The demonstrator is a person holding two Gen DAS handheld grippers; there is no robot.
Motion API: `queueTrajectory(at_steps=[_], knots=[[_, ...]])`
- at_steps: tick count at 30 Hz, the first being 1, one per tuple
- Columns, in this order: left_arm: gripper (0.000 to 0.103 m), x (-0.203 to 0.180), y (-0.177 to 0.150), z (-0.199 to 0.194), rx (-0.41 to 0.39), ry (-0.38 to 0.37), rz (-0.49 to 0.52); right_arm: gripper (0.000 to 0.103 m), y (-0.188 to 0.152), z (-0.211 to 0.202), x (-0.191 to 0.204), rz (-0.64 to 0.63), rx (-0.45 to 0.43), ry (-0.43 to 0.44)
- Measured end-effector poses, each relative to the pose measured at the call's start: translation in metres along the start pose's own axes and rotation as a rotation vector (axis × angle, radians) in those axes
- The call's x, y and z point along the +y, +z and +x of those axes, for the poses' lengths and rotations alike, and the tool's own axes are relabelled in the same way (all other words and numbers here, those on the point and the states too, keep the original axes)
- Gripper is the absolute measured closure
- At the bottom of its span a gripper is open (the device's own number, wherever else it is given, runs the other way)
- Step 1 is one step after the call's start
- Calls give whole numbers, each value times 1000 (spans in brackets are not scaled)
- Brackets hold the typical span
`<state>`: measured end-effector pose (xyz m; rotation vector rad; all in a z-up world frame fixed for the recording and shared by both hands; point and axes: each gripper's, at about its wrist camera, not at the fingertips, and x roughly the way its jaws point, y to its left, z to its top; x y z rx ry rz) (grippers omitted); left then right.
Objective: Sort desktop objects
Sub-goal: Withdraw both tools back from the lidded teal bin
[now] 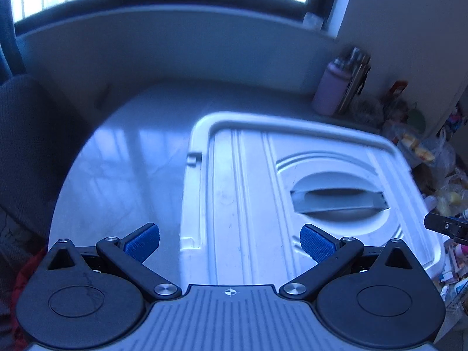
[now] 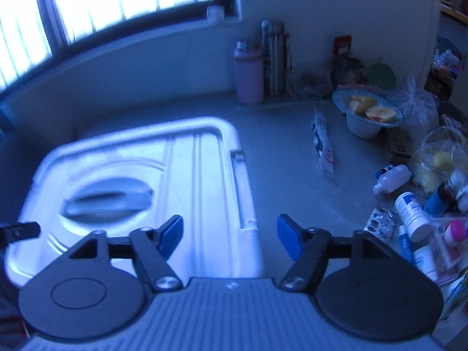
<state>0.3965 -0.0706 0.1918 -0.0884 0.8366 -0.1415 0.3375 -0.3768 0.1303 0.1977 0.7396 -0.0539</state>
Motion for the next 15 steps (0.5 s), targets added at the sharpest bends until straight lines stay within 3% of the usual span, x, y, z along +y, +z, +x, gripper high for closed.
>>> queueTrajectory(at_steps=[2,10,15], knots=[[0,-2,-9,-14,-53,-1,10,19,-10,-13,2,9,-52,20],[0,-21,-63,-65,-181,16,28,13,-56,-50,8,-38,-120,55],[0,-39,-114,-90,-222,66,29,8,-98,-67,14,-146,-107,74]])
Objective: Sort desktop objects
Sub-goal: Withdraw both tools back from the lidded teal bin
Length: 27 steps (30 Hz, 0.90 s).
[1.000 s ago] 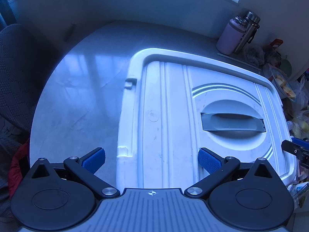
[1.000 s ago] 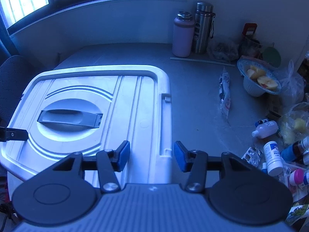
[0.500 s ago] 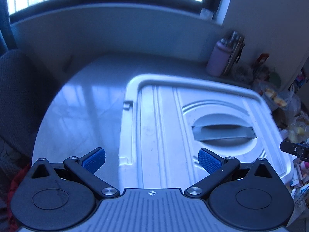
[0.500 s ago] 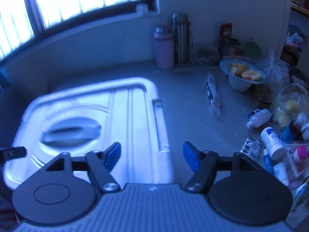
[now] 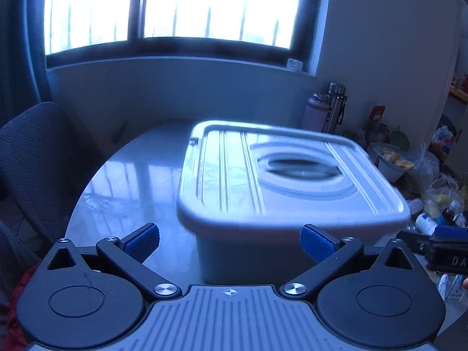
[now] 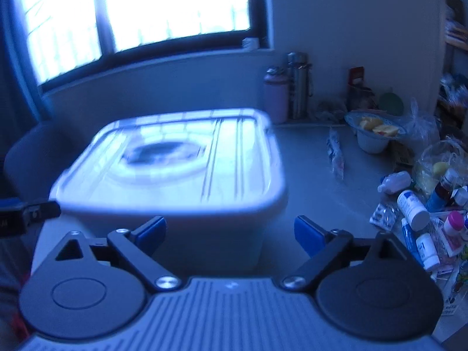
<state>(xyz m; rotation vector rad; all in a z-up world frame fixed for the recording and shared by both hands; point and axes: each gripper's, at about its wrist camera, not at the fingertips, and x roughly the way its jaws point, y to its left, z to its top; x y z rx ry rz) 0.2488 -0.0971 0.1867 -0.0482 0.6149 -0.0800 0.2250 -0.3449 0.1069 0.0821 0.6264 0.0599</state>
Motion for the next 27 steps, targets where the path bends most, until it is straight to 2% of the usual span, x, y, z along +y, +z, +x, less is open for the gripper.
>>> queueTrajectory(at_steps=[6,9,14,16,20,23,27], knots=[[0,-29,-62,-17,-23,58,116,7,-50,-4,6,29,29,29],[0,-27,-91,-20,-49,75,72,7,-71,-3,9,37,25,22],[0,-15,-128,-16,-34,77,-5,7,-96,-6,12,24,-26,-50],[0,-12,-138,-15,-48,93,-14,6,-105,-9,13,29,-70,-61],[0,-8,-150,-12,-103,74,-46,6,-120,-11,20,26,-143,-58],[0,-14,-154,-11,-130,78,-13,6,-130,-13,22,21,-169,-13],[0,-22,-157,-9,-145,74,27,6,-142,-13,22,29,-181,-40]])
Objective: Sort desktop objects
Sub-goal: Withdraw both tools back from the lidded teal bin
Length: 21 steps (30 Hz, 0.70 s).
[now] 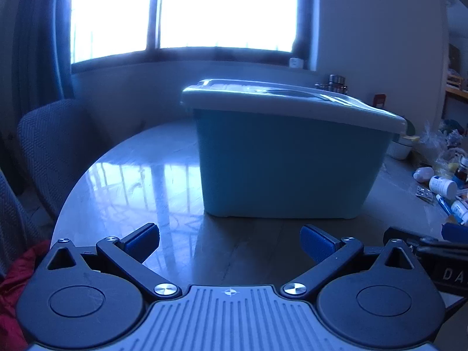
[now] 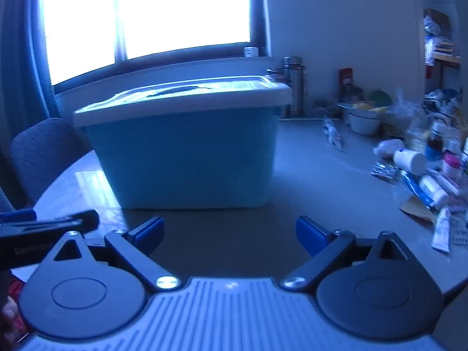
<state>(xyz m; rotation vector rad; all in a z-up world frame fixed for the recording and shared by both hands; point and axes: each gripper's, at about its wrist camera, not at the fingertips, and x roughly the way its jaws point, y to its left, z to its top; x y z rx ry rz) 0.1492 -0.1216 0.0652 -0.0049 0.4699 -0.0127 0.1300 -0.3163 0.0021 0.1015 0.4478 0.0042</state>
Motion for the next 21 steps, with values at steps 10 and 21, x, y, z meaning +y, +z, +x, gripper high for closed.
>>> queueTrajectory(at_steps=[10,21], knots=[[0,-3,-14,3,30,5,1,6,-17,3,-3,8,44,-10],[0,-7,-14,3,28,15,18,6,-17,3,-3,11,50,13]])
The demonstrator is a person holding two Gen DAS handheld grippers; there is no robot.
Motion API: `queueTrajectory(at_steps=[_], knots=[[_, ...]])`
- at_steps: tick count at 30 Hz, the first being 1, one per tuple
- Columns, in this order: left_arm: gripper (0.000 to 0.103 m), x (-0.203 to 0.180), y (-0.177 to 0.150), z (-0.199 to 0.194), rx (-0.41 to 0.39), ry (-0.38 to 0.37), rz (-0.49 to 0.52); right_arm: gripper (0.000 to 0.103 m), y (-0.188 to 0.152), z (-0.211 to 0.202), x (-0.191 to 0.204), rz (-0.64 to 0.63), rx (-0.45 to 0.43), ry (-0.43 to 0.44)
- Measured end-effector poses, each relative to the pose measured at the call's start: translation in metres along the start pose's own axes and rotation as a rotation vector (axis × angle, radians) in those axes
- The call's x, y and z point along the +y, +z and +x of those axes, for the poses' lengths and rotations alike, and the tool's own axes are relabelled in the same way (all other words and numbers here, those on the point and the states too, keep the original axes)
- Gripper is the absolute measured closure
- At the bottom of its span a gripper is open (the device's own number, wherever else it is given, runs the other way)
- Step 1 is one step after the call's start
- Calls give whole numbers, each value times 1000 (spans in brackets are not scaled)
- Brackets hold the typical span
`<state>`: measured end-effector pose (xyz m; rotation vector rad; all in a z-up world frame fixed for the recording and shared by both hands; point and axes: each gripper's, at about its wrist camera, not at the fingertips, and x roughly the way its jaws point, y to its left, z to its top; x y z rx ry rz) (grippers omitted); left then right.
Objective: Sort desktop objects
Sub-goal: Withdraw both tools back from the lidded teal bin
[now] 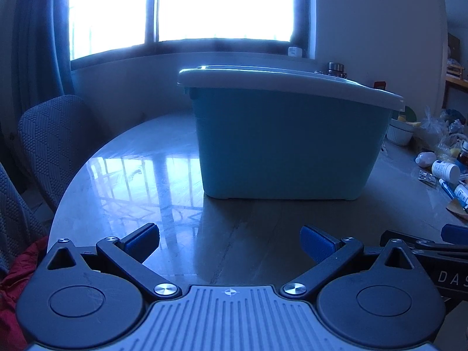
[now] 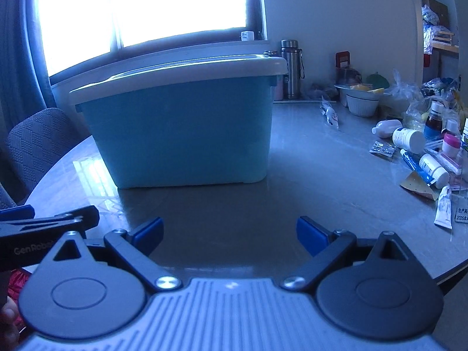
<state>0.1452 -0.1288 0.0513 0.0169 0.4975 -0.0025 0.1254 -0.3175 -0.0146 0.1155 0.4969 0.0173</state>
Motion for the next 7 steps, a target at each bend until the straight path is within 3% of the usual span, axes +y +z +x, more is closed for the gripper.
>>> queueTrajectory(at_steps=[7], knots=[[0,-3,-1,-2,-10,-6,18,6,1,2,0,6,6,-2]])
